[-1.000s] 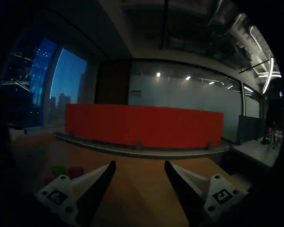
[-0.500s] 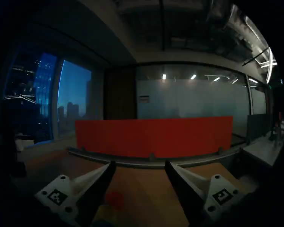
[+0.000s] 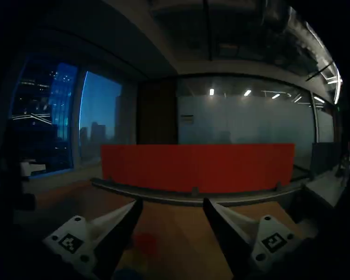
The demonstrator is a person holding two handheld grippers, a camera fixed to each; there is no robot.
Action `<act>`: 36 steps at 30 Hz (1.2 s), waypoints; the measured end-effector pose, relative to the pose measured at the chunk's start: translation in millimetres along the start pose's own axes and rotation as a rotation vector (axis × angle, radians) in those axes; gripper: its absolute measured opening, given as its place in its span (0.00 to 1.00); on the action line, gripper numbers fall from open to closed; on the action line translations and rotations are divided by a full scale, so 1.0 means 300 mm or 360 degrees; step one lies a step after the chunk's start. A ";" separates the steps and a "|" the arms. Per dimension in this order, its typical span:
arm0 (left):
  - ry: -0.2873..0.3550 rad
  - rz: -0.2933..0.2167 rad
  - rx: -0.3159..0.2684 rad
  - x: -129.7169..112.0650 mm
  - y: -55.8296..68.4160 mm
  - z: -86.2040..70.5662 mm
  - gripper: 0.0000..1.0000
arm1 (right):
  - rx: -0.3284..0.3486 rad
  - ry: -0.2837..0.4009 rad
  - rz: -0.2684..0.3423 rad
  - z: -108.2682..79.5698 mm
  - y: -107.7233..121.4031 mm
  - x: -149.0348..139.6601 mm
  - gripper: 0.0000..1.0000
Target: Pour water
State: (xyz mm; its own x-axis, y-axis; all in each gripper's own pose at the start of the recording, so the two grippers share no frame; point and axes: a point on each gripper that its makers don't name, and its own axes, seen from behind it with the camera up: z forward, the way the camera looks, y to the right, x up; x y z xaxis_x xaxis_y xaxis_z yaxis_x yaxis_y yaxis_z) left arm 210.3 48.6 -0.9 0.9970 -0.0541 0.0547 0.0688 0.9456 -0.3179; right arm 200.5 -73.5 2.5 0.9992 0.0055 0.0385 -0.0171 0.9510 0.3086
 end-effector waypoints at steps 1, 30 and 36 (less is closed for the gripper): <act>-0.0008 0.0008 -0.0011 0.000 0.003 -0.001 0.91 | 0.0031 0.0000 -0.0002 -0.002 -0.012 0.003 1.00; -0.0090 0.0026 -0.0371 -0.017 0.122 -0.014 0.91 | 0.0530 -0.0139 -0.0105 -0.064 -0.225 -0.037 1.00; -0.0129 0.0085 -0.0377 -0.054 0.110 -0.007 0.91 | 0.0572 -0.0192 -0.0121 -0.070 -0.241 -0.069 1.00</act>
State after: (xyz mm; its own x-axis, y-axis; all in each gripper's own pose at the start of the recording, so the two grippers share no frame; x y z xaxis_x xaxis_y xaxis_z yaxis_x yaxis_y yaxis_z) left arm 196.5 80.0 -14.3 0.9941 0.0287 0.1045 0.0318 0.8446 -0.5345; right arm 181.7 -135.9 -40.6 0.9872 -0.1179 0.1075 0.0246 0.7782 0.6275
